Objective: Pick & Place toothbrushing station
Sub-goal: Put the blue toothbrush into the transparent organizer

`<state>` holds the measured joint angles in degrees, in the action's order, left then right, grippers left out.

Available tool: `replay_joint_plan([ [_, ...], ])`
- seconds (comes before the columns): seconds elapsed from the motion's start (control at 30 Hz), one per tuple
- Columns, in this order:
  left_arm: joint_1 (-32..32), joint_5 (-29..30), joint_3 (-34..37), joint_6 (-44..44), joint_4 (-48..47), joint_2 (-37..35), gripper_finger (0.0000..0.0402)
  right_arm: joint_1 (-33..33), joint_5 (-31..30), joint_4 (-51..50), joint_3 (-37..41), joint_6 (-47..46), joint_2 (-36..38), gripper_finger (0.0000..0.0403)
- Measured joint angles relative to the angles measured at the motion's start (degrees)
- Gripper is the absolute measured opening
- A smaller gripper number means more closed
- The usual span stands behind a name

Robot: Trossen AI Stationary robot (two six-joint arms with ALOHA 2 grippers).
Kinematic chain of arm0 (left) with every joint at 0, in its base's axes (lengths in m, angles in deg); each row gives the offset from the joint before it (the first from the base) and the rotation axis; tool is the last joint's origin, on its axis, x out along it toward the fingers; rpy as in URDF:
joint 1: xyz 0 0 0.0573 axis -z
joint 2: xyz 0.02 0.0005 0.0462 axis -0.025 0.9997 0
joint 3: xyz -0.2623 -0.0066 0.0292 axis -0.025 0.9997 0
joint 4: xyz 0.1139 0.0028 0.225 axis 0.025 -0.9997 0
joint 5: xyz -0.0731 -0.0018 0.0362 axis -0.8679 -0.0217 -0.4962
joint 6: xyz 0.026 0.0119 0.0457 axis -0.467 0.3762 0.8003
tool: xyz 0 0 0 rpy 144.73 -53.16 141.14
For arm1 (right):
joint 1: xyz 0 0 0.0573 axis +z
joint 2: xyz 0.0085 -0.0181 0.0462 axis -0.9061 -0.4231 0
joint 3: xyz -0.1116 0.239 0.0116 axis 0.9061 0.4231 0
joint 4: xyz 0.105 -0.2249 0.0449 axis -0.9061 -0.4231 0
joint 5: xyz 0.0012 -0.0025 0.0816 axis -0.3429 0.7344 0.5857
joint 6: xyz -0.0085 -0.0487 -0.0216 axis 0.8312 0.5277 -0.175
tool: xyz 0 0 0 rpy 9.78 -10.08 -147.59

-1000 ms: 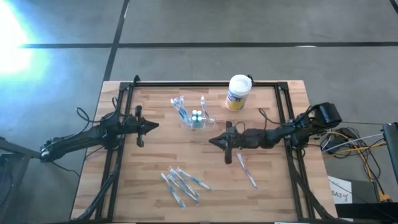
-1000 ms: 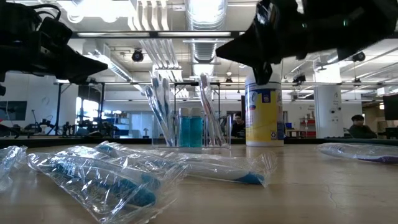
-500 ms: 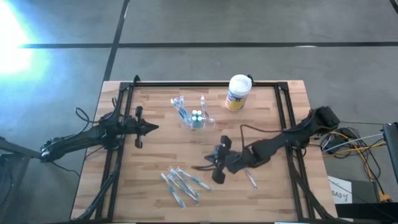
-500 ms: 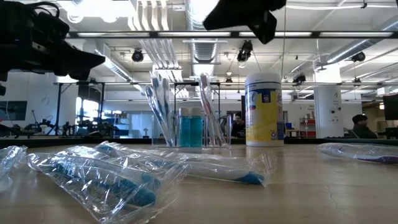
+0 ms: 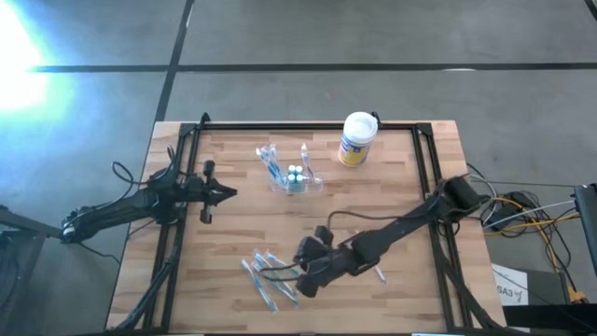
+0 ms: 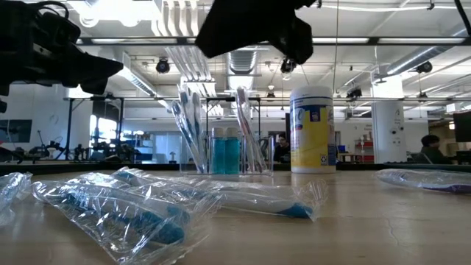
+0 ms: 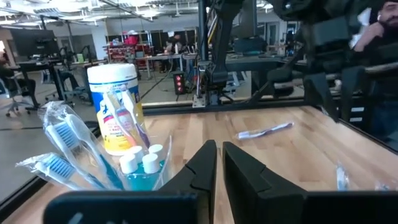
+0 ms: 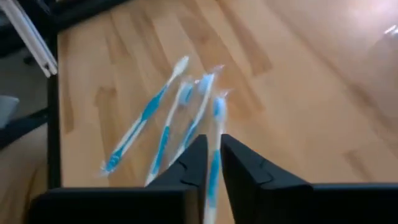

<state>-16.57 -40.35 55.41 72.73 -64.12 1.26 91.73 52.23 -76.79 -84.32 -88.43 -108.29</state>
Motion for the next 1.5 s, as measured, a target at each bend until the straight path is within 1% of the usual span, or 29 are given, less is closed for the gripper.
replay_joint_plan([
  [0.2,0.0,-0.6,0.0,0.0,-0.3,0.1,0.0027,0.0,1.4,-10.7,-8.9,-4.6,-6.8,0.0112],
  [0.33,0.0,-0.9,0.0,0.0,-0.2,-0.1,0.0019,0.0,1.9,-12.8,-13.1,-5.5,-11.0,0.0151],
  [0.47,0.0,-1.3,0.0,0.6,-0.3,0.0,0.0012,0.0,4.0,-12.6,-16.1,-6.4,-13.8,0.0174],
  [0.57,0.0,-1.3,0.0,0.7,-0.4,0.0,0.0007,0.0,6.0,-12.5,-16.8,-7.6,-14.7,0.0179],
  [0.7,0.0,-1.3,0.0,0.9,-0.8,0.0,0.0007,0.0,6.0,-13.5,-16.8,-8.3,-14.9,0.018],
  [0.83,0.0,-1.3,0.0,1.7,-0.8,0.0,0.0015,0.0,6.0,-18.2,-16.8,-14.7,-14.8,0.018],
  [0.93,0.0,-1.3,0.0,2.5,-0.8,0.1,0.0019,0.0,6.2,-21.7,-16.8,-17.3,-14.6,0.018],
  [1.13,0.0,-1.3,0.0,2.2,-1.1,0.1,0.0018,0.3,6.5,-21.0,-16.7,-14.9,-14.9,0.018],
  [1.3,0.0,-1.3,0.0,2.2,-1.2,0.1,0.0013,0.3,7.9,-21.1,-16.5,-13.0,-14.9,0.0181],
  [1.5,0.0,-1.3,0.0,2.2,-1.1,0.1,0.0013,0.5,8.4,-20.9,-13.7,-12.0,-14.9,0.0204],
])
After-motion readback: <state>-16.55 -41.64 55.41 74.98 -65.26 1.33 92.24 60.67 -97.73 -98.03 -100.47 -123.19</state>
